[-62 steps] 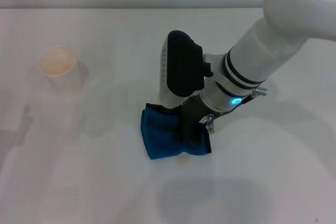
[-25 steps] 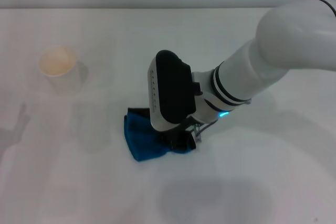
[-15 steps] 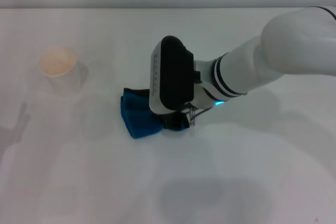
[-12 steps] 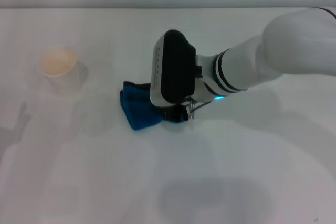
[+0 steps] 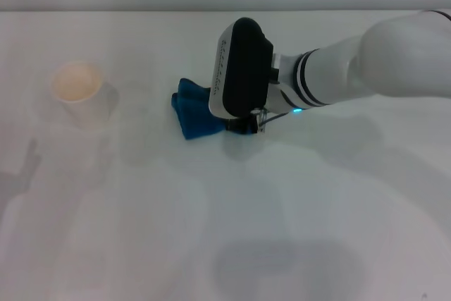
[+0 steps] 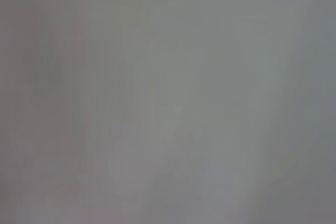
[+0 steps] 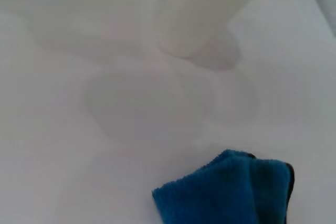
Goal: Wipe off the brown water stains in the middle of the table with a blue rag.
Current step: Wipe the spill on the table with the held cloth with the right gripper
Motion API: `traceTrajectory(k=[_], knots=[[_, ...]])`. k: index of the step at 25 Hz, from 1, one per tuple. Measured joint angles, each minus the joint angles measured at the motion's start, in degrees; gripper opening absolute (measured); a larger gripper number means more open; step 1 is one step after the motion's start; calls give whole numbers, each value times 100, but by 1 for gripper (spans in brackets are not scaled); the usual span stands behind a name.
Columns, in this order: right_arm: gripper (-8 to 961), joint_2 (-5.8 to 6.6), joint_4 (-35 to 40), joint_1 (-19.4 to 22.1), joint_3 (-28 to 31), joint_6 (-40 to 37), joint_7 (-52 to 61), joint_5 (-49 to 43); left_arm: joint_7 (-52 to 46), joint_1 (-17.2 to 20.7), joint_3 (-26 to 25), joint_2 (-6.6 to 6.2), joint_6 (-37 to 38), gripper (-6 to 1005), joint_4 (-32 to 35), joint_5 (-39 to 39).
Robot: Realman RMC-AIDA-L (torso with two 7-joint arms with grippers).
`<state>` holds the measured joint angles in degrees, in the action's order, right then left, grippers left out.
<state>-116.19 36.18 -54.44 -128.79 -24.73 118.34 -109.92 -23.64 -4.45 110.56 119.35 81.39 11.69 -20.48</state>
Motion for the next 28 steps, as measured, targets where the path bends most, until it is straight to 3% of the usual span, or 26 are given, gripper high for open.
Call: traceTrajectory(k=[16,28], knots=[[52,0,-712,-121,-11,395,-7,-74,0,13,1,0,0,862,0,0],[51,8,478,319,-638,-41,29,11,0,25,-14,0,0,861,0,0]])
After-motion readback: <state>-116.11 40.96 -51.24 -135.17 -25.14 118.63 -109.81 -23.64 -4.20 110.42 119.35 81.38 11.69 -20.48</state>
